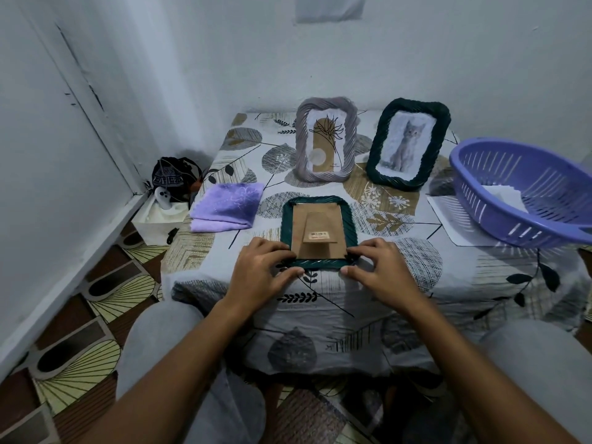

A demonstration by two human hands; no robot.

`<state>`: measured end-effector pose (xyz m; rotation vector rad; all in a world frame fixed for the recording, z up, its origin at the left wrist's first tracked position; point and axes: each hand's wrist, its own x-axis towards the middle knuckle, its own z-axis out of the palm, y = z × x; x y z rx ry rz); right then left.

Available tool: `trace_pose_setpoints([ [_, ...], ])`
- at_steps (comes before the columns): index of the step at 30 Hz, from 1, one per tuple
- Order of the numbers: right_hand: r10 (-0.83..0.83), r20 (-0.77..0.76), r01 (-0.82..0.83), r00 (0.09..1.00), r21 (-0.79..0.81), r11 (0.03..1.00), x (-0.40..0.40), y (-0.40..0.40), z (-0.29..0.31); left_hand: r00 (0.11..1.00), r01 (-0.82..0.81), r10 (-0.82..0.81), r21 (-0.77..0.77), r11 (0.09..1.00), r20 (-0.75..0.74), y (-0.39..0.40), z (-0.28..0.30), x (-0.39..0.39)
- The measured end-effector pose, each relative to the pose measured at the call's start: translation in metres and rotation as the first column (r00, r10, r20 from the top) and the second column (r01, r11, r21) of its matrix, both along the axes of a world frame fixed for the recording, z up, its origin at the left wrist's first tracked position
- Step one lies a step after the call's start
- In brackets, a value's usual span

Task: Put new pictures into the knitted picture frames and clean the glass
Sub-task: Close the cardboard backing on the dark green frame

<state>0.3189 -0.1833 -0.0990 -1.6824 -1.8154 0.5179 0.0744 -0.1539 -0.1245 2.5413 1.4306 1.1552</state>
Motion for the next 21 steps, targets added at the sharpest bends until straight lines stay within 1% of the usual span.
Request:
trace_pose_setpoints([
  [2,0.010,0.005,-0.010,1.000,-0.010,1.000,0.000,0.000,0.002,1.000,0.003,-0.002,-0.008,1.000,0.004,-0.001,0.002,-0.001],
  [3,0.022,-0.015,-0.022,1.000,-0.028,0.999,0.001,0.000,0.003,1.000,0.002,-0.001,-0.029,1.000,0.020,-0.002,0.003,-0.002],
  [4,0.032,-0.075,-0.035,0.997,-0.051,0.998,0.002,0.000,0.007,0.998,-0.001,0.006,-0.067,0.998,0.060,-0.002,0.004,-0.003],
  [6,0.017,-0.276,-0.049,0.961,-0.110,0.993,0.004,0.000,0.020,0.972,0.012,0.041,-0.224,0.975,0.230,-0.001,0.012,-0.003],
  [8,-0.052,-0.386,-0.002,0.921,-0.138,0.990,0.005,0.005,0.033,0.901,0.056,0.110,-0.364,0.930,0.419,0.003,0.026,0.002],
  [10,-0.139,-0.494,0.040,0.858,-0.206,0.978,0.005,0.014,0.044,0.839,0.070,0.195,-0.455,0.888,0.508,0.012,0.043,0.009],
  [12,-0.221,-0.596,0.049,0.772,-0.291,0.955,0.005,0.027,0.050,0.815,0.089,0.274,-0.578,0.811,0.510,0.024,0.058,0.017],
  [15,-0.330,-0.622,0.082,0.710,-0.393,0.916,0.006,0.046,0.051,0.762,0.175,0.398,-0.754,0.633,0.511,0.037,0.072,0.029],
  [17,-0.384,-0.657,0.061,0.649,-0.458,0.887,0.005,0.055,0.053,0.718,0.211,0.477,-0.811,0.547,0.508,0.044,0.078,0.035],
  [19,-0.400,-0.675,0.017,0.620,-0.499,0.867,0.003,0.057,0.055,0.683,0.240,0.515,-0.825,0.512,0.518,0.047,0.079,0.037],
  [21,-0.395,-0.711,-0.027,0.582,-0.502,0.864,0.002,0.057,0.056,0.653,0.248,0.541,-0.825,0.508,0.530,0.048,0.080,0.036],
])
